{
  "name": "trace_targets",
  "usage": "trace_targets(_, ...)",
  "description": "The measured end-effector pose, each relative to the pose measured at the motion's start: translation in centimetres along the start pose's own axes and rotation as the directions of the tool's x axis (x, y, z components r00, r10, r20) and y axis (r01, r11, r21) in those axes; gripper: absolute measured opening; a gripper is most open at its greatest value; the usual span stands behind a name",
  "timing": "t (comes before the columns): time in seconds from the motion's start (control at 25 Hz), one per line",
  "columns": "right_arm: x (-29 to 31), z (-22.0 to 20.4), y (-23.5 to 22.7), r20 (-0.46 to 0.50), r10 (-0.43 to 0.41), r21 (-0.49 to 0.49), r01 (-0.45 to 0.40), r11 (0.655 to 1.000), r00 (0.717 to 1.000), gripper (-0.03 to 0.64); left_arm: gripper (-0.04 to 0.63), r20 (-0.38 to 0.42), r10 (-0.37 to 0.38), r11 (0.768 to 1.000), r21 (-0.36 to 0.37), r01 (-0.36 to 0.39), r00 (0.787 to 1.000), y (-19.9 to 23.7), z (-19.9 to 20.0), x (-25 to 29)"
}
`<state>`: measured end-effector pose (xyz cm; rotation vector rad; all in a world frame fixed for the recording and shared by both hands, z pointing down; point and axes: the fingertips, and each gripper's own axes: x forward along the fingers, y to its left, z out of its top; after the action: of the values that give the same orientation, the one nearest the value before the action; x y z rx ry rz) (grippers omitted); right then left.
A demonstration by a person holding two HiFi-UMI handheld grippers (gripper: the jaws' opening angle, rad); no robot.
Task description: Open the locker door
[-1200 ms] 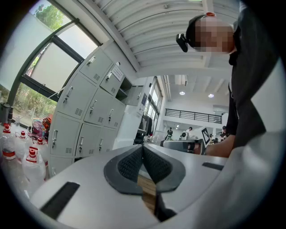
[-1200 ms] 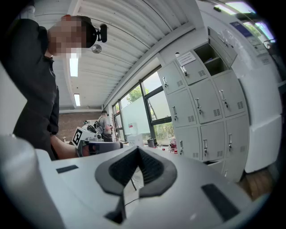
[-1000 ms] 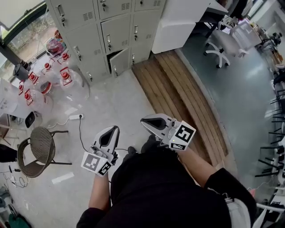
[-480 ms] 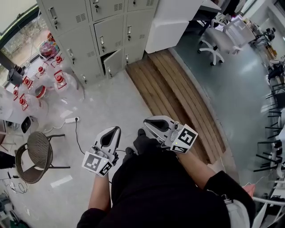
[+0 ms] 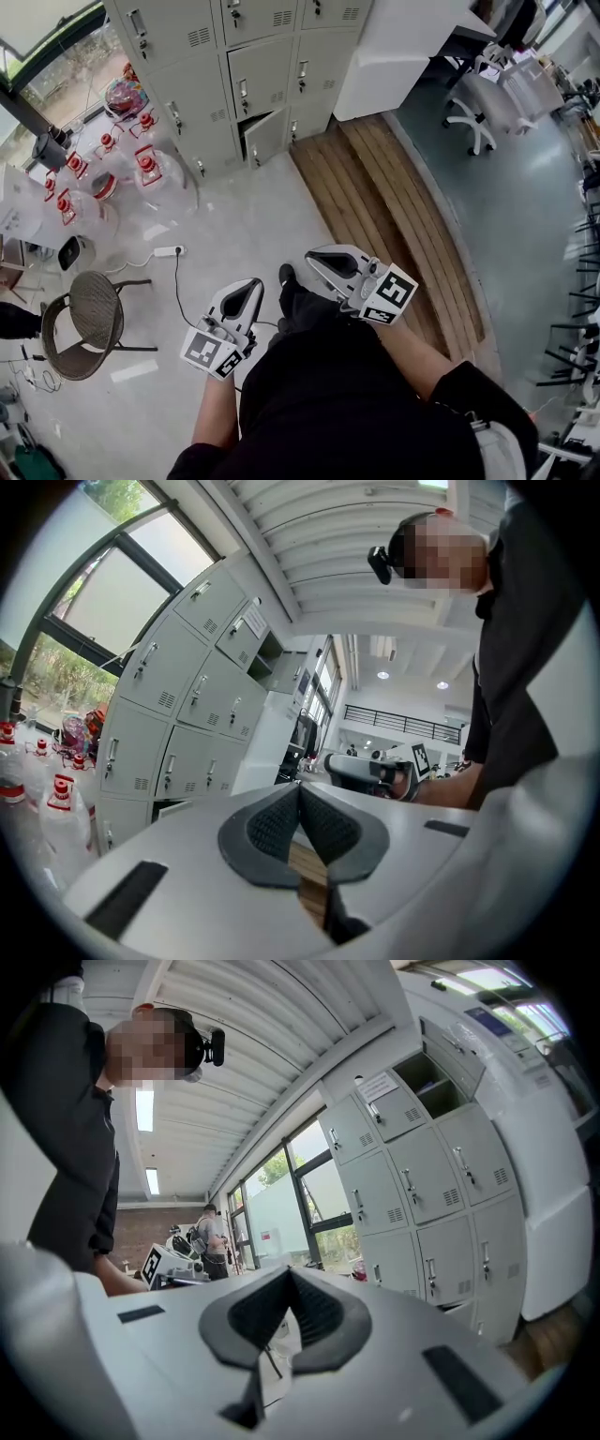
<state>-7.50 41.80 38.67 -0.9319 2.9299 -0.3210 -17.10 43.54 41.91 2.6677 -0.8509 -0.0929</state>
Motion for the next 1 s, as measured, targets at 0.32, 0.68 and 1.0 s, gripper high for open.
trace_targets(0.32, 5.3, 1.3, -6.4, 0.019, 0.043, 0.027, -0.043, 0.999, 0.999, 0.011, 0.017, -0.009, 0.058, 0.998, -0.005, -0.058, 0.998, 6.5, 3.0, 3.5)
trace_targets(0.68, 9.5, 5.8, -16.8, 0.104, 0.051, 0.009, -0.052, 0.999, 0.993, 0.011, 0.017, -0.038, 0.096, 0.995, 0.016, -0.095, 0.995, 12.9, 7.7, 9.6)
trace_targets(1.0, 12.5, 6.1, -22.6, 0.091, 0.084, 0.024, -0.087, 0.996, 0.992, 0.011, 0.017, -0.009, 0.107, 0.994, 0.016, -0.107, 0.994, 17.3, 10.6, 14.6)
